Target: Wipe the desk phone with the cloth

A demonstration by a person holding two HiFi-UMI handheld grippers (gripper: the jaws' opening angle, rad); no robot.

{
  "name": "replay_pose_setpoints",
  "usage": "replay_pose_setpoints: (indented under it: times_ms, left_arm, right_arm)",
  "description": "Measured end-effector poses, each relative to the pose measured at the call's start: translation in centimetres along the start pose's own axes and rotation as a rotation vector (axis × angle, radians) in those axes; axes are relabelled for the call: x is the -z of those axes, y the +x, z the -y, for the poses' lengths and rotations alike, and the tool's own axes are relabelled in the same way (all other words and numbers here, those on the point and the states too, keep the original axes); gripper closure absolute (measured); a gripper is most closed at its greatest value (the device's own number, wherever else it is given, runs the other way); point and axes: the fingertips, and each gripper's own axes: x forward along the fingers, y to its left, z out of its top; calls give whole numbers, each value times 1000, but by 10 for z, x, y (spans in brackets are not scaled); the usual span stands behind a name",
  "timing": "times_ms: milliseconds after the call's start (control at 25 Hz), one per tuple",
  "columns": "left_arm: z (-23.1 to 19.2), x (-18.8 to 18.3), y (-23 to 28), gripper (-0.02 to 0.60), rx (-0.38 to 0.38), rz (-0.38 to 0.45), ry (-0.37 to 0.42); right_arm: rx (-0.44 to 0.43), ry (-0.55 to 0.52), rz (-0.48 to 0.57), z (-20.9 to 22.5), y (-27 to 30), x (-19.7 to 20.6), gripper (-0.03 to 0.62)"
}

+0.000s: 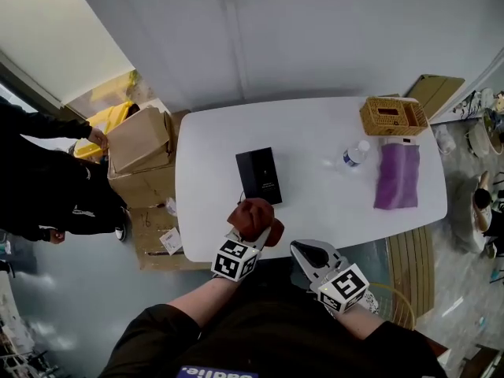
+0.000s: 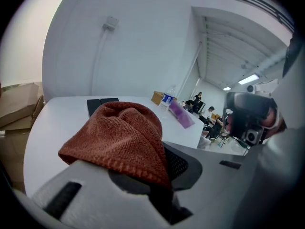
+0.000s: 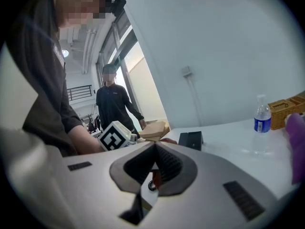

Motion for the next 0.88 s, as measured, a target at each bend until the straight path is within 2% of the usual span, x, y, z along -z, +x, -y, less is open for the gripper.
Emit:
replay_pose_setpoints:
  times_ms: [560, 720, 880]
  left_arm:
    - [2, -50, -151, 525, 28, 214, 106]
    - [1, -66, -177, 525, 28, 272, 118]
    - [1, -69, -184, 525, 19, 327, 94]
  right_arm:
    - [-51, -97, 19, -61, 47, -31, 568]
    - [-71, -119, 6, -75, 58, -33, 568]
    - [-77, -129, -10, -83, 65, -30, 568]
